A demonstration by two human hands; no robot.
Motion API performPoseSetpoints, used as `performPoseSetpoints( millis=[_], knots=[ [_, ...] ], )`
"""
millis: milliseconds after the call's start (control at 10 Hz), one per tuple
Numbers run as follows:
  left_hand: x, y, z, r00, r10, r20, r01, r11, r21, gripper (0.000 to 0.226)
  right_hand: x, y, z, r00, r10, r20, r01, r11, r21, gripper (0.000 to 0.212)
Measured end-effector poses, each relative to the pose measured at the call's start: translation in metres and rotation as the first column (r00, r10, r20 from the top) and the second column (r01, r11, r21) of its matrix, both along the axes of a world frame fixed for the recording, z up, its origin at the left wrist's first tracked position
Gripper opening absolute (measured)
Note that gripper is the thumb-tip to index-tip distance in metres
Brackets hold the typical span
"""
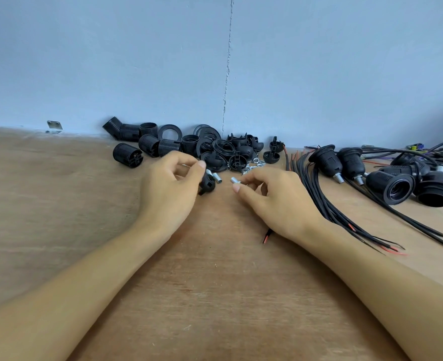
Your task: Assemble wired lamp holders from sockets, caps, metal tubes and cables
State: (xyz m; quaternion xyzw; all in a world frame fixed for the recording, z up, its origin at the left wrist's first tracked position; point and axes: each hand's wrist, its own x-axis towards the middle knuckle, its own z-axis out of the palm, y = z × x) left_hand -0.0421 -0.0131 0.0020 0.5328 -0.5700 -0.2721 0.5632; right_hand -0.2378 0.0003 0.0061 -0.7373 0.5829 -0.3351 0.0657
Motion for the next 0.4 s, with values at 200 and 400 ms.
performPoseSetpoints(
  millis=[200,400],
  knots=[
    [0.001,-0.005,-0.006,0.94,0.07,0.333,-0.061,0.997,-0.038,0.035,-0.001,-0.003,0.0,0.998,-0.05,-0.046,0.053,0.996,0.065,0.018],
    [-0.001,-0.006,-0.013,0.849,-0.032,0.528,0.068,0.996,-0.05,0.041,-0.001,-0.002,0.003,0.979,-0.091,0.184,0.08,0.995,0.062,0.02]
  ],
)
